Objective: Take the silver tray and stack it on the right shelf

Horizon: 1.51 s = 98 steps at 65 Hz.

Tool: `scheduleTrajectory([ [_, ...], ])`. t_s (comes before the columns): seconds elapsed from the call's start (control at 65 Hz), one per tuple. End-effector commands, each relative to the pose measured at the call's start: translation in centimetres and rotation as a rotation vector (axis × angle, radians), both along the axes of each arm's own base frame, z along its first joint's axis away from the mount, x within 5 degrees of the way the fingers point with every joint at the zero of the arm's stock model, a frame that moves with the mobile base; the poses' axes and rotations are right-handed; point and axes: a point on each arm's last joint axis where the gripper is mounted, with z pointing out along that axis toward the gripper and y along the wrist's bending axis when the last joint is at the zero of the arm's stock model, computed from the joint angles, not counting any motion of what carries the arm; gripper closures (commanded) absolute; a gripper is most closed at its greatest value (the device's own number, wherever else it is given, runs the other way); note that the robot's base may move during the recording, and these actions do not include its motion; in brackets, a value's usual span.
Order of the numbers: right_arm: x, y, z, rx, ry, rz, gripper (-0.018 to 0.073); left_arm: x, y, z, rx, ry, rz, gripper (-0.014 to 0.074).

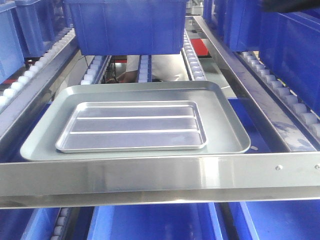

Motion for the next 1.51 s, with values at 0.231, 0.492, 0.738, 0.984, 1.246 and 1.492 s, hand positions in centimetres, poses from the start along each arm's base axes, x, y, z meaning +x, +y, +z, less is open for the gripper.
scheduleTrajectory([
  [0.231, -5.3, -3.8, 2.0, 0.048, -0.136, -0.049, 0.0502, -3.6, 1.6, 2.4, -0.129, -0.252, -0.025, 0.0689],
  [0.492, -5.7, -4.0, 2.1, 0.054, -0.145, -0.054, 0.0502, -3.6, 1.6, 2.4, -0.129, -0.252, -0.025, 0.0689],
  [0.738, -5.7, -4.0, 2.1, 0.054, -0.145, -0.054, 0.0502, -3.6, 1.6, 2.4, -0.129, -0.252, -0.025, 0.0689],
  [0.984, -5.5, -4.5, 2.2, 0.034, -0.177, -0.097, 0.0502, -3.6, 1.6, 2.4, -0.129, -0.252, -0.025, 0.0689],
  [1.246, -5.3, -6.7, -0.8, 0.064, -0.452, -0.342, 0.0502, -3.6, 1.6, 2.4, -0.129, -0.252, -0.025, 0.0689],
  [1.492, -7.4, -7.9, -5.5, 0.047, -0.503, -0.455, 0.0502, -3.6, 1.6, 2.4, -0.129, -0.252, -0.025, 0.0689],
])
